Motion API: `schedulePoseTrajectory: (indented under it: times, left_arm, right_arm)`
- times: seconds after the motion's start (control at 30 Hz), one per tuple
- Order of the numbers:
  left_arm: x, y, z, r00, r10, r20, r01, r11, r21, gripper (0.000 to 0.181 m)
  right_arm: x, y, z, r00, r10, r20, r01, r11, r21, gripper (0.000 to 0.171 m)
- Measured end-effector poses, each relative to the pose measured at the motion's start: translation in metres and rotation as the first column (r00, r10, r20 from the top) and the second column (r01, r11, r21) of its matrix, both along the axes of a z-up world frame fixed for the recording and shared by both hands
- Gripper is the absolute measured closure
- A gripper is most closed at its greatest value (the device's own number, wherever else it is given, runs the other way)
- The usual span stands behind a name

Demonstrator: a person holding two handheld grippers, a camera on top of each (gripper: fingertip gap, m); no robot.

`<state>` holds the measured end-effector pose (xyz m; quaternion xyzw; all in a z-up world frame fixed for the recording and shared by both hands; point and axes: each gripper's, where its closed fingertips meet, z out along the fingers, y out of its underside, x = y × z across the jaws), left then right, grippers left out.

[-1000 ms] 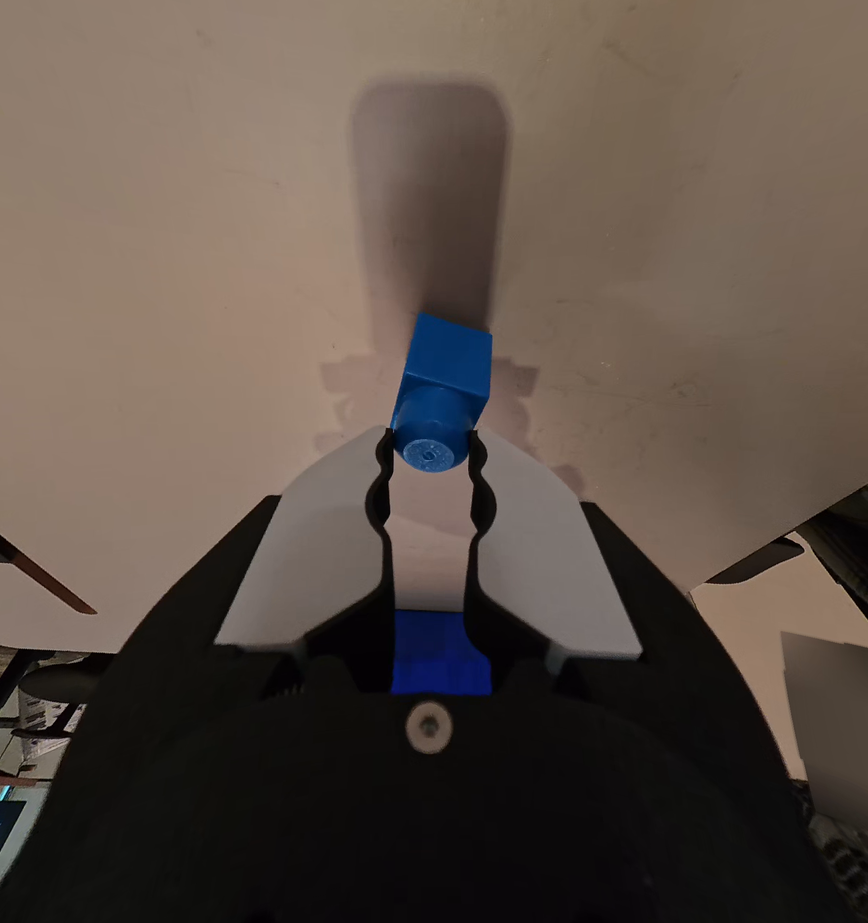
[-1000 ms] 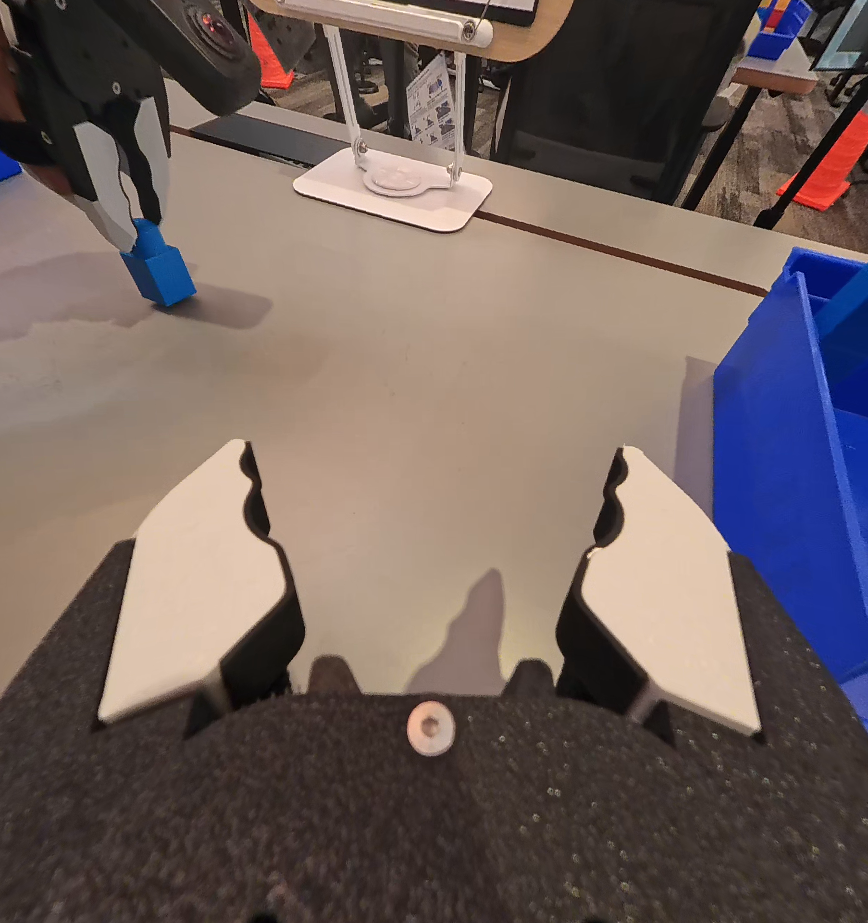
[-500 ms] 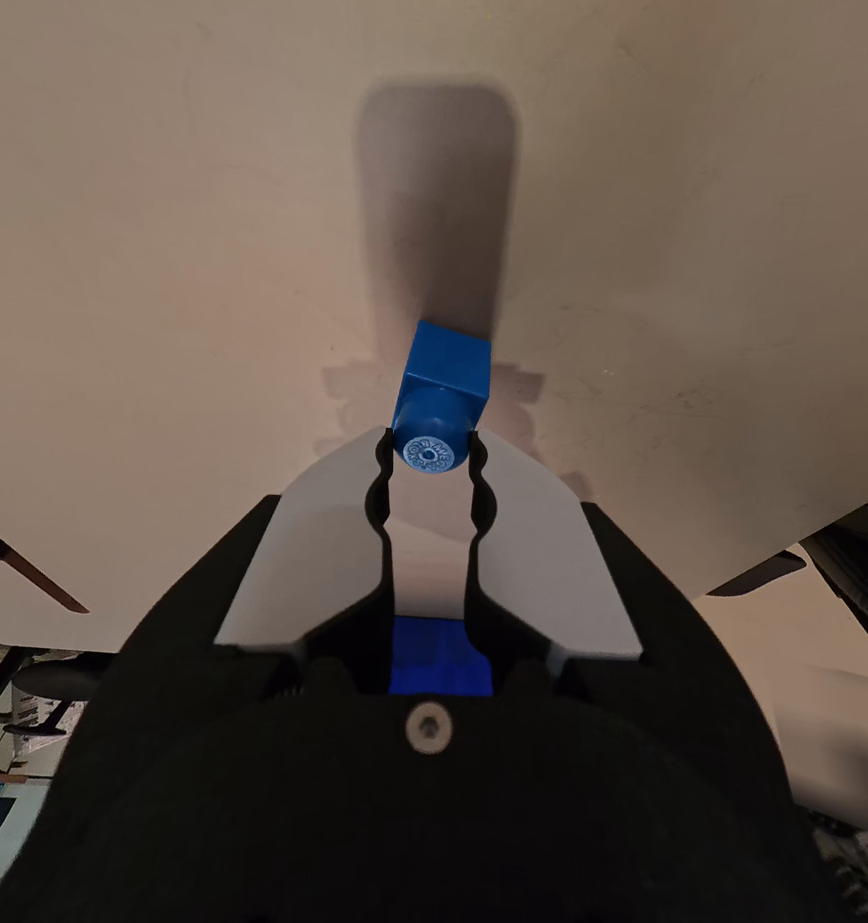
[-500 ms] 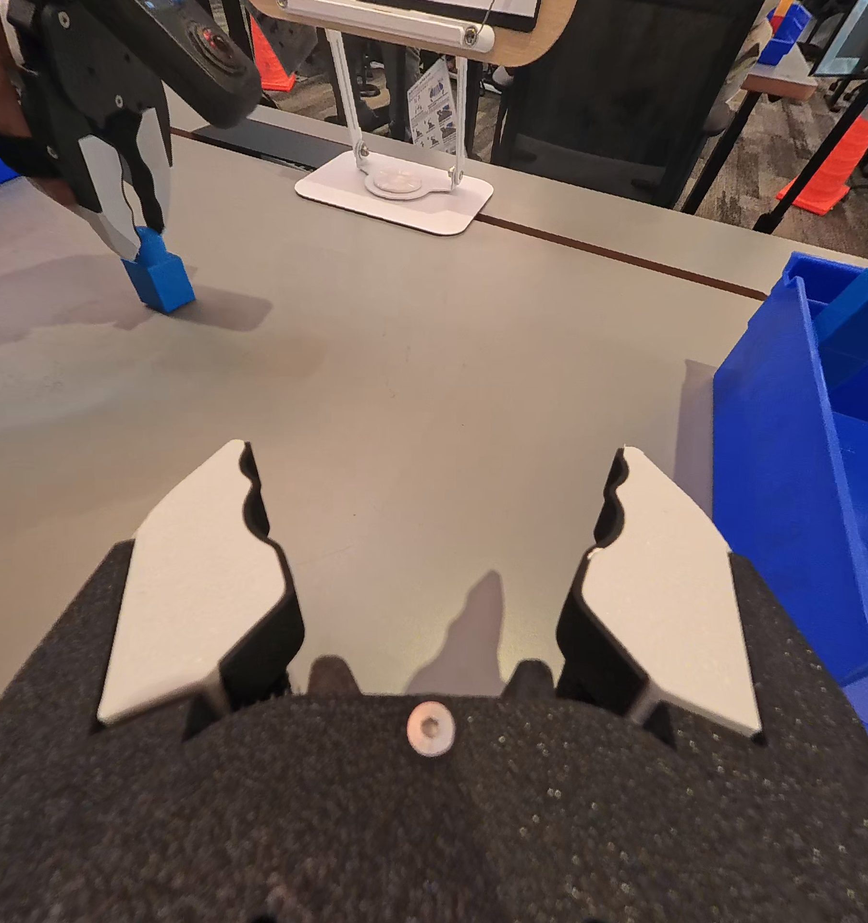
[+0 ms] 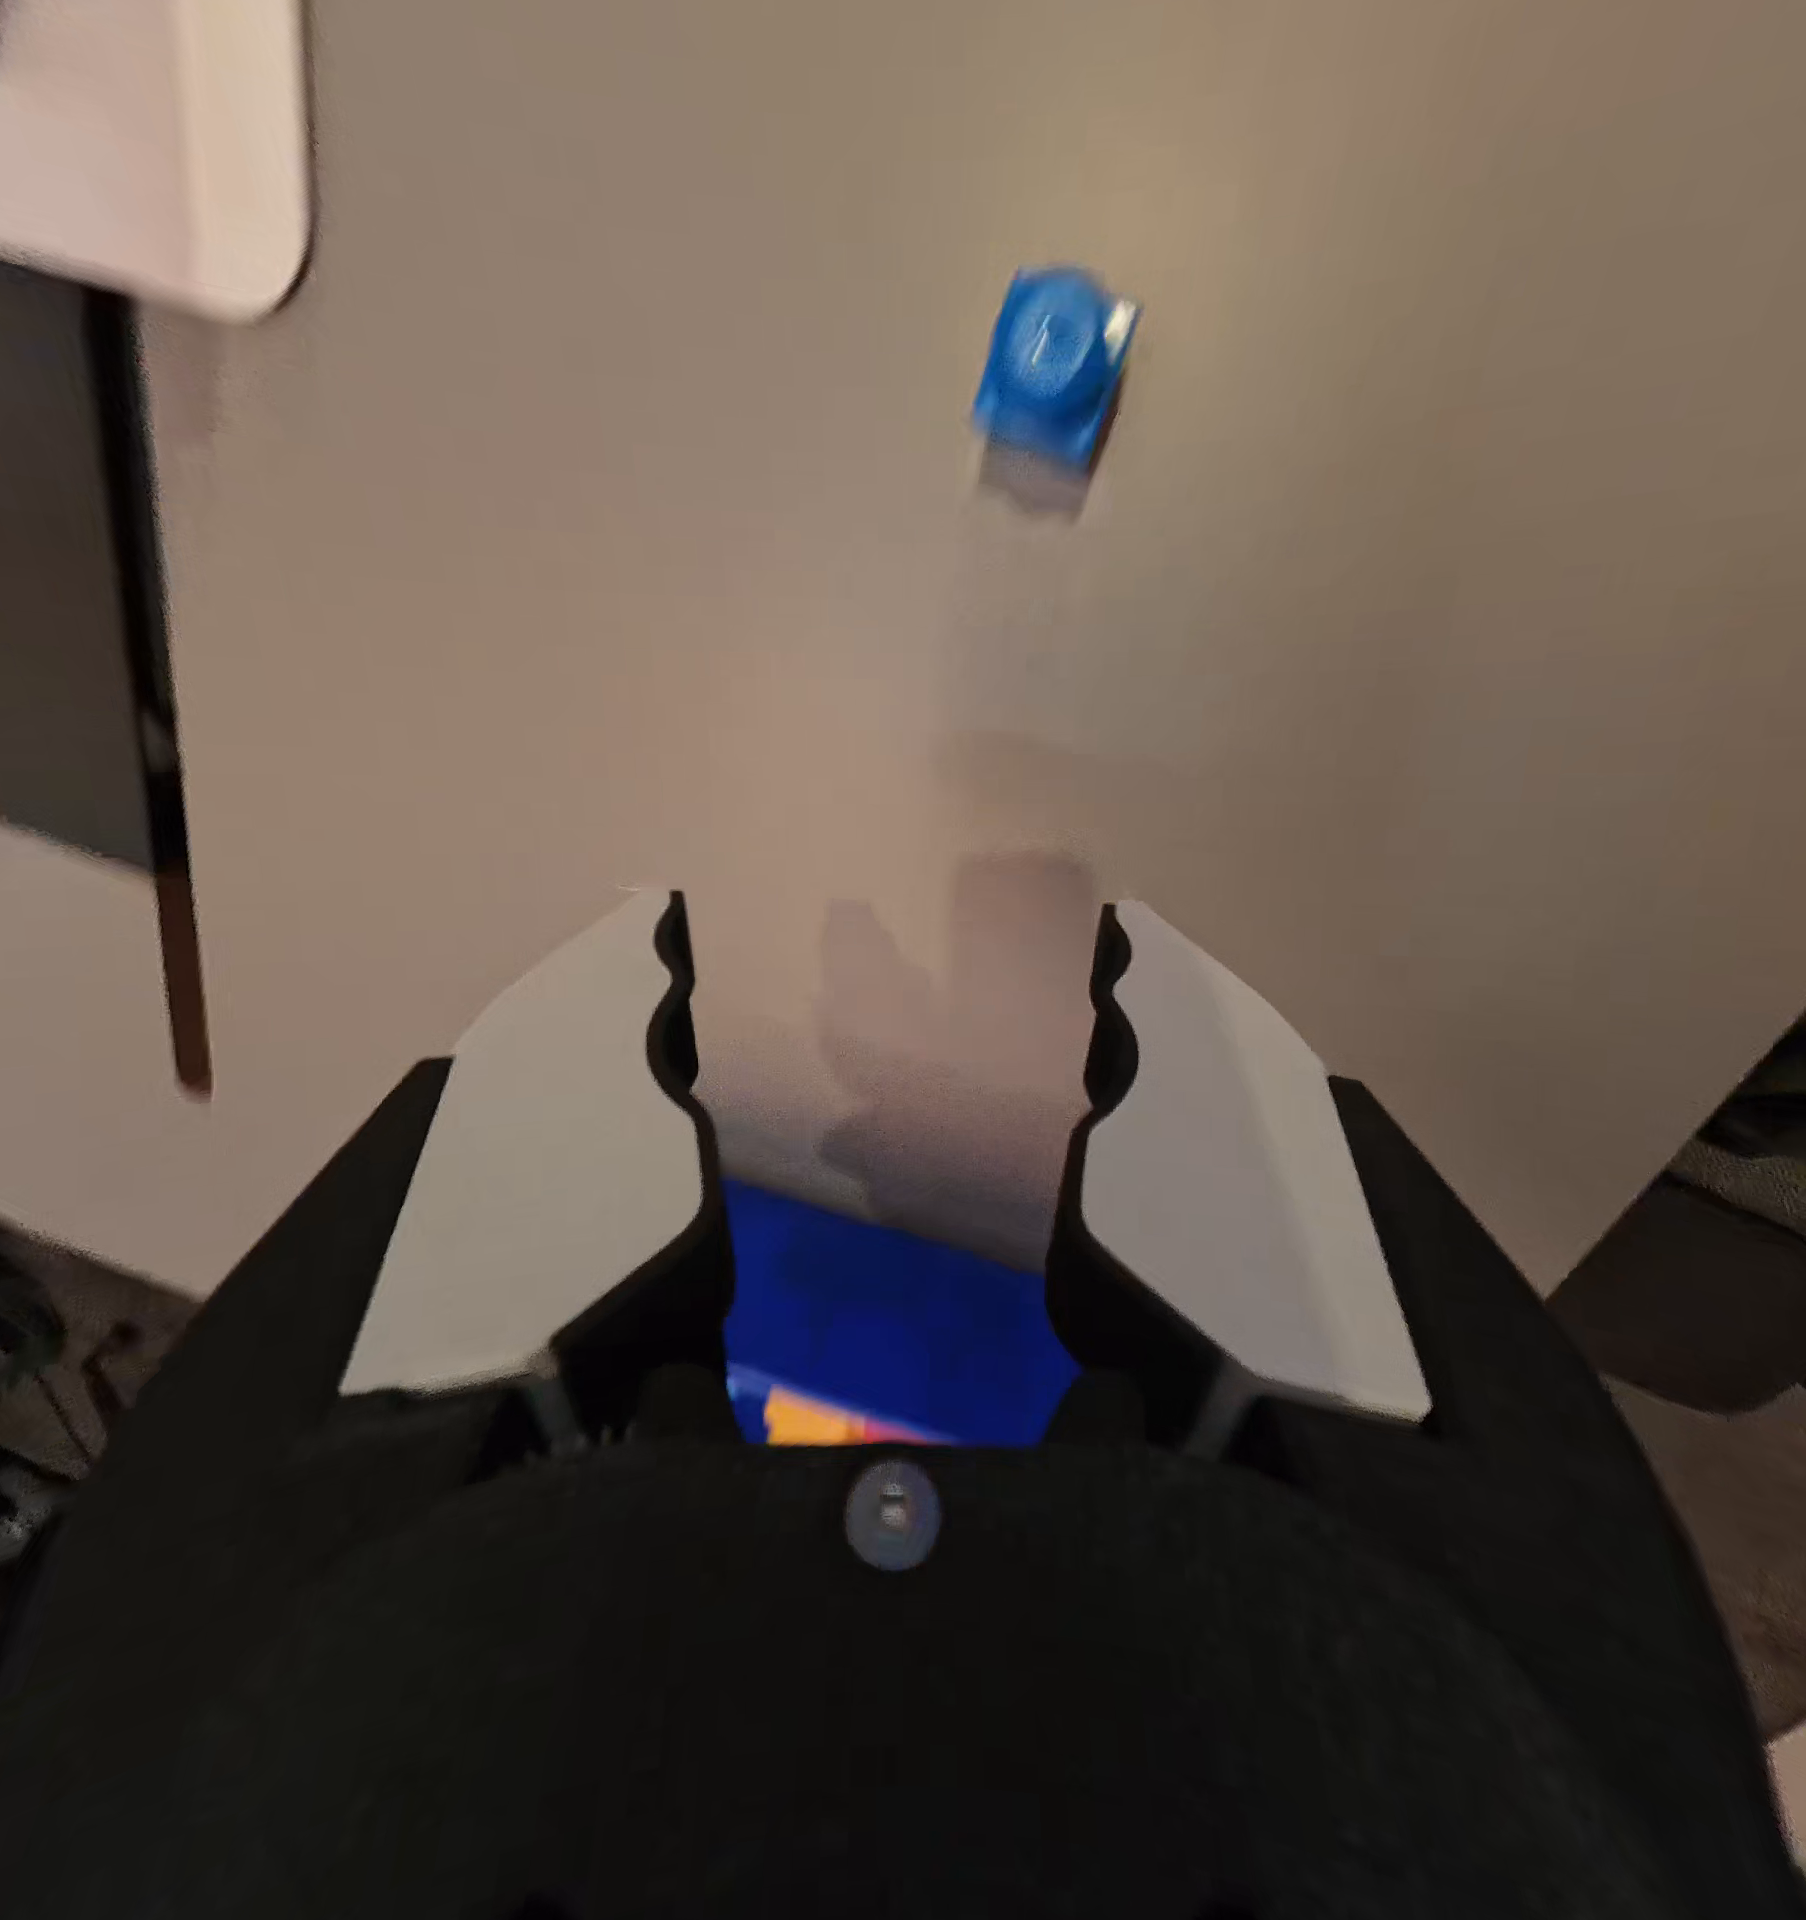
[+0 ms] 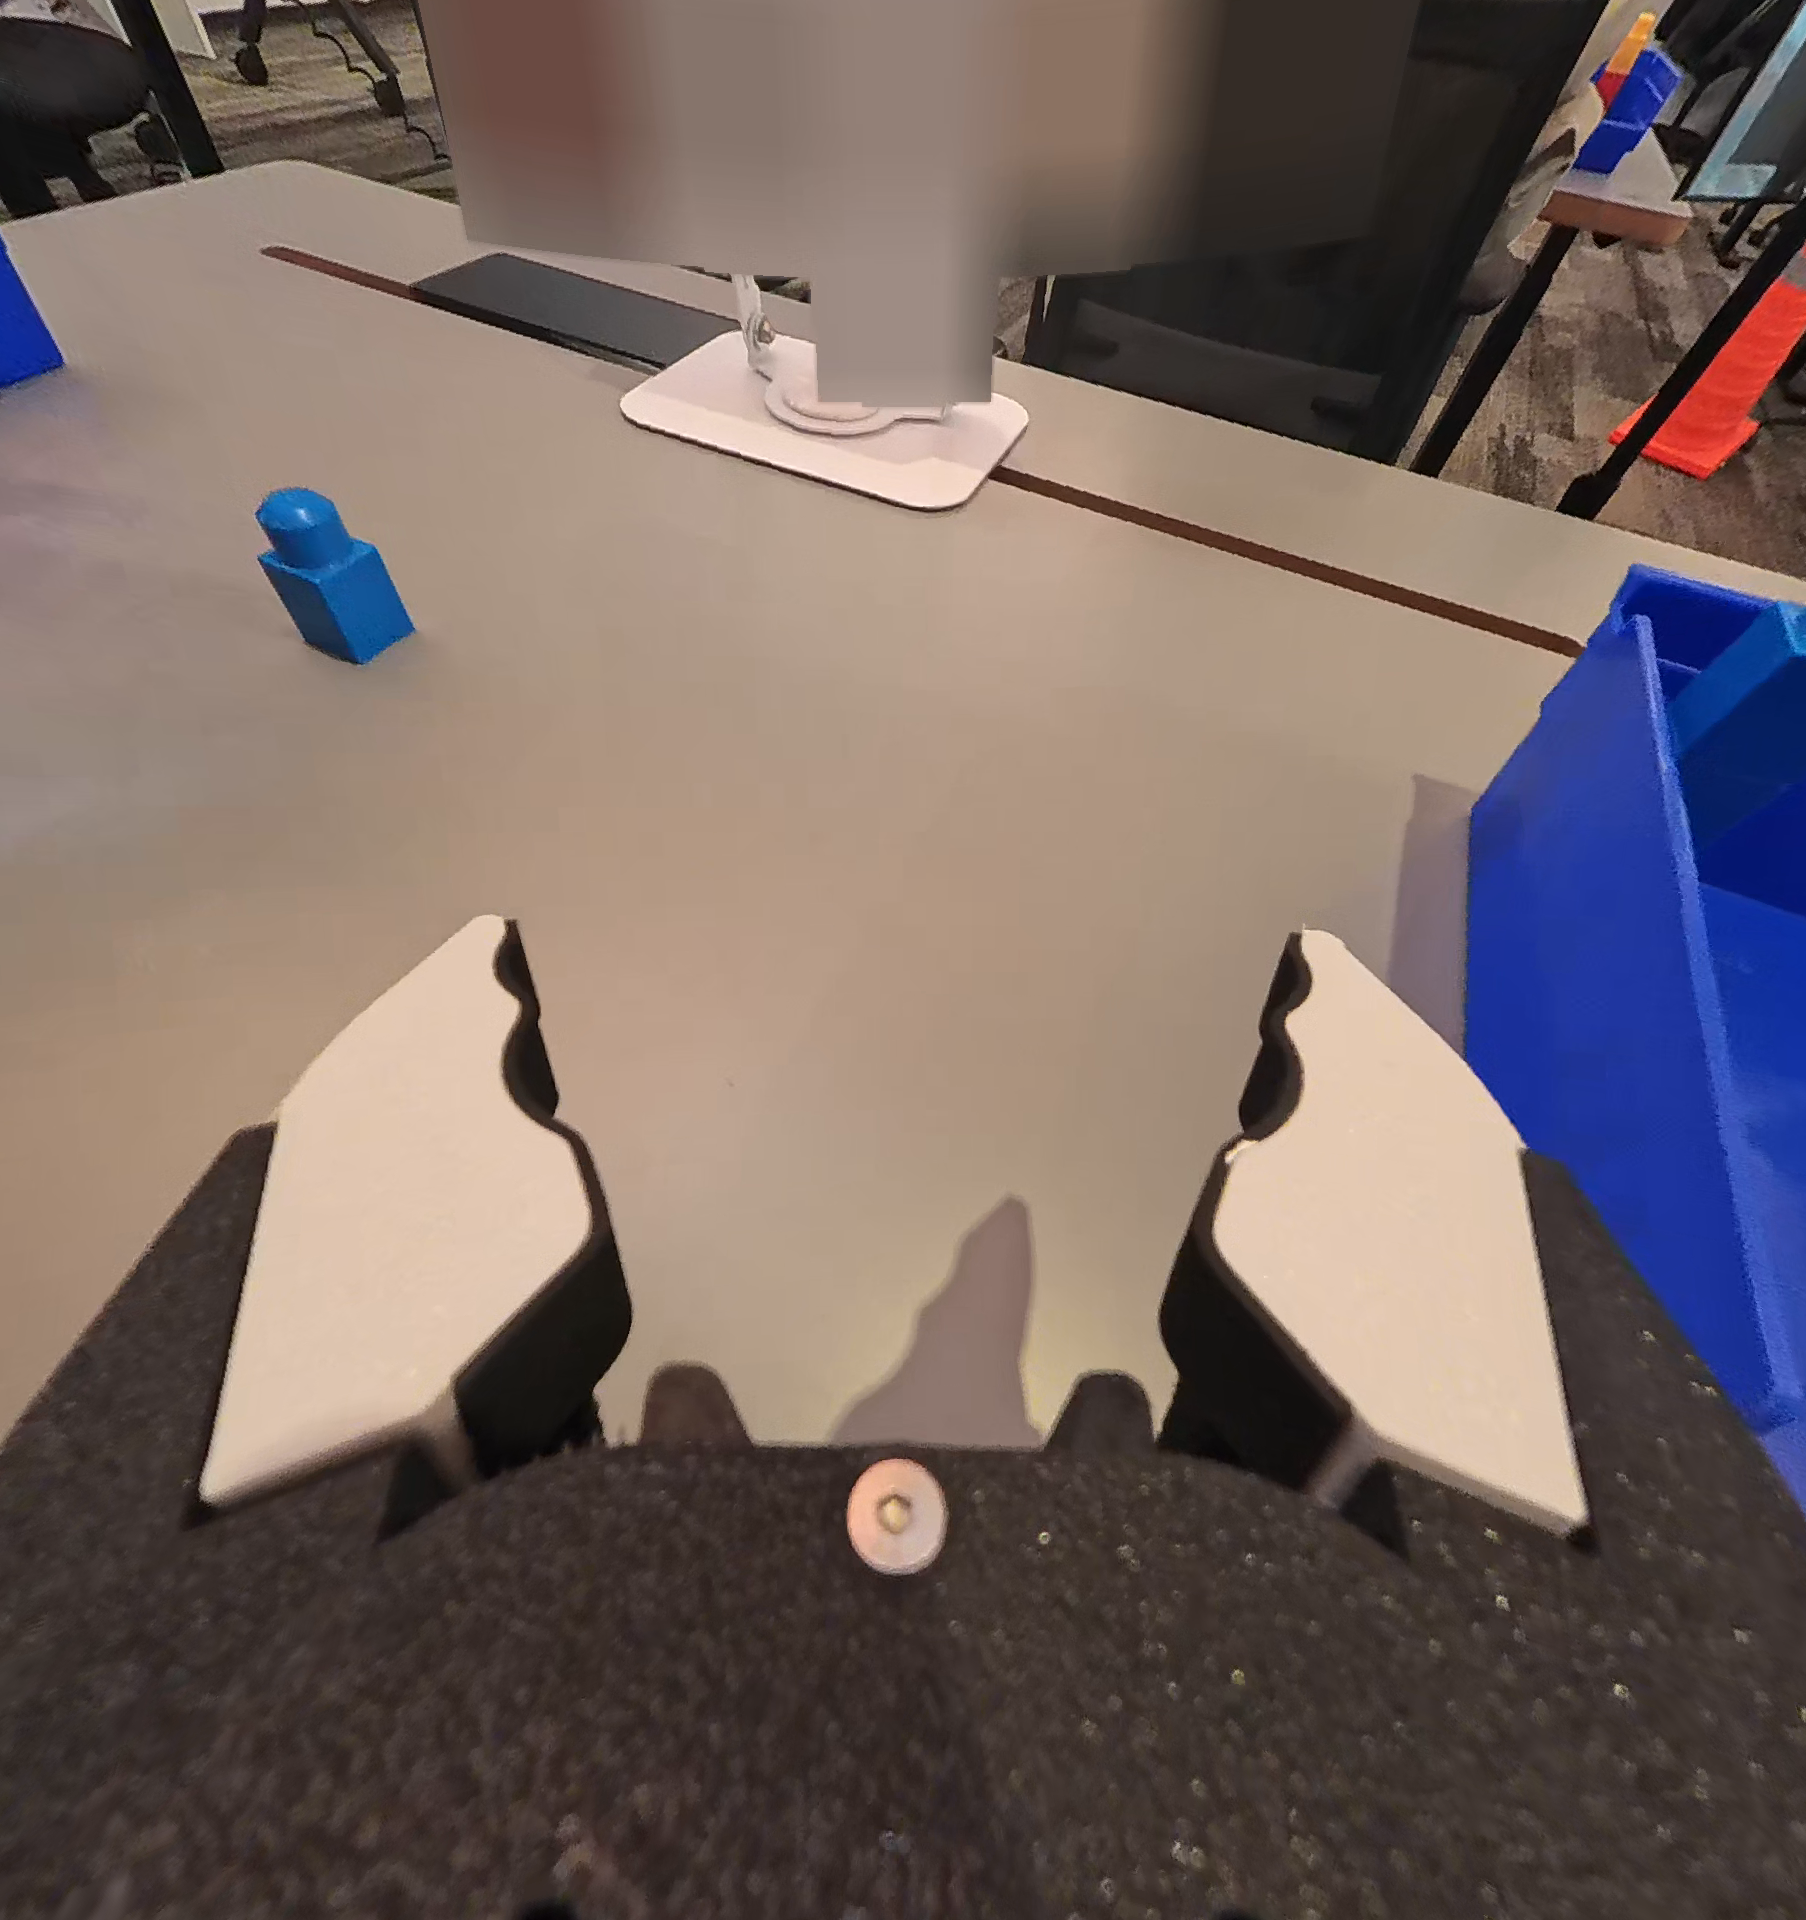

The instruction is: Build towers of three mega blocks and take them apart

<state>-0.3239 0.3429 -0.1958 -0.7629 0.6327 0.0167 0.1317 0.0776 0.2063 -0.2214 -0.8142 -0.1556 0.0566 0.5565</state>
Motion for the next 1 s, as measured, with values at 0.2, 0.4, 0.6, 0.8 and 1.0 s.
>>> schedulePoseTrajectory:
  times: [0.2,0.4,0.6,0.8,1.0]
  left_arm:
    - [-0.158,-0.012,0.036,0.946,0.325,-0.015,-0.323,0.944,0.068,0.108]
    - [-0.264,-0.059,0.017,0.809,0.588,-0.018,-0.588,0.809,0.000,0.119]
    - [-0.319,-0.094,-0.021,0.869,0.464,-0.173,-0.477,0.878,-0.036,0.120]
    - [-0.334,-0.094,-0.035,0.955,0.160,-0.248,-0.182,0.981,-0.065,0.137]
    - [-0.359,-0.092,-0.057,0.916,0.032,-0.399,-0.103,0.982,-0.159,0.144]
  right_arm:
    - [-0.006,0.003,-0.005,1.000,0.011,-0.001,-0.011,1.000,-0.008,0.042]
    - [-0.011,0.009,-0.010,0.999,0.032,-0.005,-0.032,0.999,-0.018,0.042]
    - [-0.015,0.011,-0.005,0.999,0.051,0.014,-0.050,0.999,-0.016,0.042]
    - [-0.017,0.007,0.000,0.999,0.037,0.027,-0.037,0.999,-0.007,0.042]
    - [-0.020,0.000,0.001,0.999,0.020,0.049,-0.020,1.000,-0.009,0.041]
